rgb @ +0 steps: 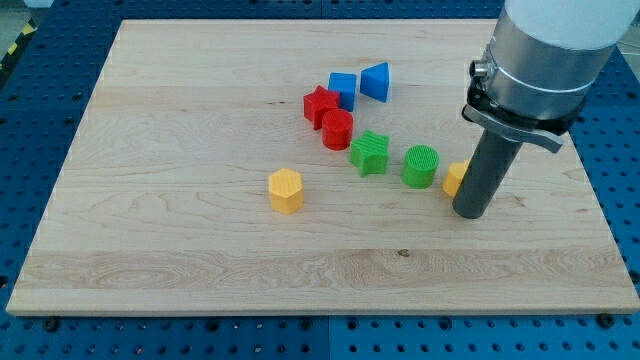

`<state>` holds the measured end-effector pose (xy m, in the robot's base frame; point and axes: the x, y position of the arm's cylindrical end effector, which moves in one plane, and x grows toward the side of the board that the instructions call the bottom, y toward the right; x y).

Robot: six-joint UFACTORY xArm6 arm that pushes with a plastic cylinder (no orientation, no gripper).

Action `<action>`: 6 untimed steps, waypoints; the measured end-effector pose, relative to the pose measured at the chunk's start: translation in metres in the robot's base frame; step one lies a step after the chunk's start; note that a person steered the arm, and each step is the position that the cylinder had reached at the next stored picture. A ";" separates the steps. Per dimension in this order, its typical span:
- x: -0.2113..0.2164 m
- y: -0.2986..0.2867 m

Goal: Push the yellow heart to the right of the green circle

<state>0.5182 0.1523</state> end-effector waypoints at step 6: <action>0.027 0.000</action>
<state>0.5453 0.1523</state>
